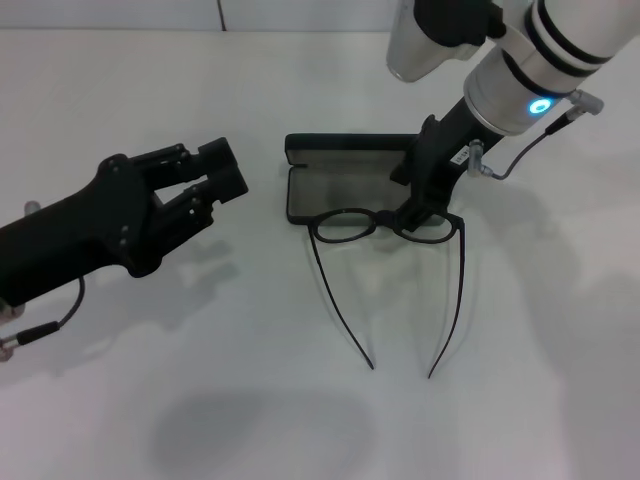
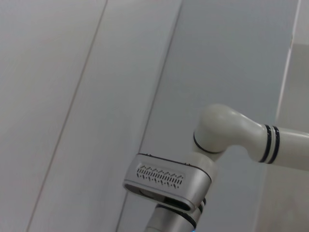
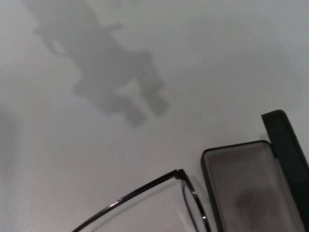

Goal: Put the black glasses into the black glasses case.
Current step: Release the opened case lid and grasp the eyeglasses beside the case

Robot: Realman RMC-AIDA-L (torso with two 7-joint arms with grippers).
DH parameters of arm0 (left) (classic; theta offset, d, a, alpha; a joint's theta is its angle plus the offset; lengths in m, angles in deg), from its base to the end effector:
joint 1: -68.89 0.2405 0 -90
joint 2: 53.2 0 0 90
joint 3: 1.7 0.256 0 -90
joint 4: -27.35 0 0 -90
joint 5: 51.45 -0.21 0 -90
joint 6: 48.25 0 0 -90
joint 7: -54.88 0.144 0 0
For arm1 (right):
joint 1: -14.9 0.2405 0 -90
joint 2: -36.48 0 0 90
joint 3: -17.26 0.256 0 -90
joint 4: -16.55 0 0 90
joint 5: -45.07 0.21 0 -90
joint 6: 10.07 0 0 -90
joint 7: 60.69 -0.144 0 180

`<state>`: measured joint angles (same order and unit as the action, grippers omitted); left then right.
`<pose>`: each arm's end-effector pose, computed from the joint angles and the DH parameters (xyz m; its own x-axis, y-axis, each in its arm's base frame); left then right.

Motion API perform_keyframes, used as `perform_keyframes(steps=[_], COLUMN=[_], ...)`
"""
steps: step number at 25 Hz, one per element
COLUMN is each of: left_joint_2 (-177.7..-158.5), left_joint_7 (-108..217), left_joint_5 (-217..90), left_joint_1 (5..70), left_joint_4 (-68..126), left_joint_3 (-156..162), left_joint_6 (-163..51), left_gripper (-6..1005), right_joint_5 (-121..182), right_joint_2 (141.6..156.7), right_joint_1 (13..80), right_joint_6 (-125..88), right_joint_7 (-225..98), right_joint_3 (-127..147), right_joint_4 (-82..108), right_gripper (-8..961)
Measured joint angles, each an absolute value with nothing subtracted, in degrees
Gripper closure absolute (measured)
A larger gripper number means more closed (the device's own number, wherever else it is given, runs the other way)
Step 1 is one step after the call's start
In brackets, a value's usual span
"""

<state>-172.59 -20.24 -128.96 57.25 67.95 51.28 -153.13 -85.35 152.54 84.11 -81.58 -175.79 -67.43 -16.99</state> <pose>-0.2626 0.2480 0.0365 0.4690 0.1789 0.8649 0.4495 -0.8913 -0.0594 0.0782 0.4224 -0.0745 0.9441 -0.0793 0.3201 -0.0413 -0.9914 -0.1239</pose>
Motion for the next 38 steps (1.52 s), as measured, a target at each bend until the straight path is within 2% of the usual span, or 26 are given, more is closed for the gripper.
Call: perform_keyframes(steps=[6, 23, 28, 31, 36, 38], left_joint_2=[-172.48, -172.73, -172.73, -172.73, -172.73, -172.73], left_joint_7=[-17.5, -15.5, -15.3, -15.3, -15.3, -15.2], left_joint_5=[-127.8, -126.9, -126.8, -126.8, -126.8, -126.8], left_joint_1=[56.8, 56.1, 56.1, 56.1, 56.0, 55.9], left_joint_4=[63.8, 60.9, 60.5, 60.5, 60.5, 60.5], left_joint_3=[51.0, 50.9, 50.9, 50.9, 50.9, 50.9], left_joint_6=[-153.2, -153.2, -153.2, -153.2, -153.1, -153.1], left_gripper=[732, 760, 768, 773, 782, 785], right_joint_5=[-82.3, -74.8, -74.1, -74.1, -73.9, -73.7], right_joint_2=[152.69, 152.66, 152.66, 152.66, 152.66, 152.66], right_joint_1=[84.4, 83.6, 83.2, 83.1, 83.0, 82.9], right_joint_6=[-79.1, -76.3, -75.9, -75.6, -75.3, -75.1], right_joint_7=[-172.5, -168.8, -168.9, -169.0, -169.0, -169.0], right_joint_3=[-67.6, -72.9, -73.6, -73.6, -74.7, -75.1], right_joint_4=[-13.3, -9.9, -9.9, -9.9, -10.0, -10.1], right_gripper=[333, 516, 607, 751, 885, 890])
